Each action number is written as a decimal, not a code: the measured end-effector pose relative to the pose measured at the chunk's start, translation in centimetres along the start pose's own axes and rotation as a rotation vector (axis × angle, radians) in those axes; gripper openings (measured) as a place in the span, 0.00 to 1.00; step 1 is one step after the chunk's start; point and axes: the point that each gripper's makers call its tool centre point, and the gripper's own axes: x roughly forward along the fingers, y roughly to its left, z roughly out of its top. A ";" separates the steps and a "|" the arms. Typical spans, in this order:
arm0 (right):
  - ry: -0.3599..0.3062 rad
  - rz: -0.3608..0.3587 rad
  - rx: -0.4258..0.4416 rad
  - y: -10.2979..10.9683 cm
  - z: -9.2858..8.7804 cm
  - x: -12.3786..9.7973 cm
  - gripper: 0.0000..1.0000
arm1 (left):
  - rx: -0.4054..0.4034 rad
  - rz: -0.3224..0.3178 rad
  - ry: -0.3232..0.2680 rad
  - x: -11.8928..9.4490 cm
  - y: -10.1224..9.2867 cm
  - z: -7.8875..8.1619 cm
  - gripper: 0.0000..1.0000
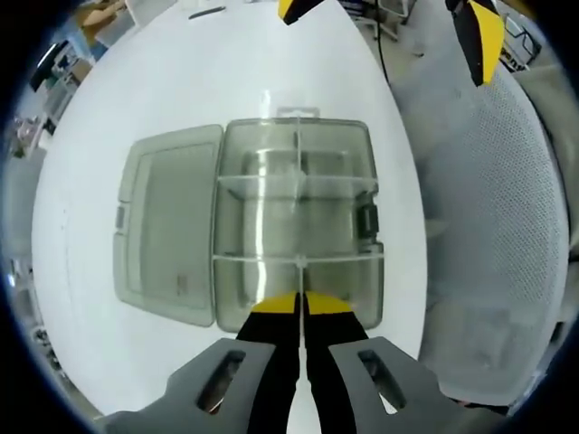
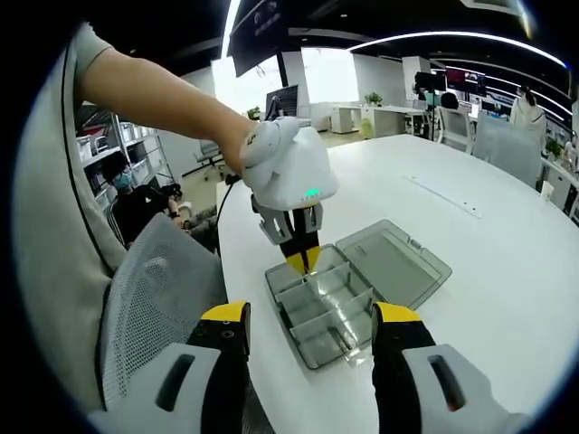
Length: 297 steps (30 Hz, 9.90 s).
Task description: Insert the divider into the dual guide fixture by aligning both edges with the guide slots and pushing it downward to the bottom, including one-sided entry, uneven engagement, binding, and posture correction.
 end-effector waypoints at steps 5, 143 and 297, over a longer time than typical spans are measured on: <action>0.000 0.001 -0.002 0.0 0.1 0.0 0.51 | 0.003 0.003 -0.001 0.0 0.0 0.0 0.00; 0.290 -0.036 -0.091 -6.1 -9.5 -2.2 0.52 | -0.397 0.297 -0.726 -8.2 -4.2 6.7 0.52; 0.364 0.093 -0.594 -2.2 -3.6 0.8 0.27 | -0.751 0.075 -0.826 -6.3 -2.5 11.2 0.32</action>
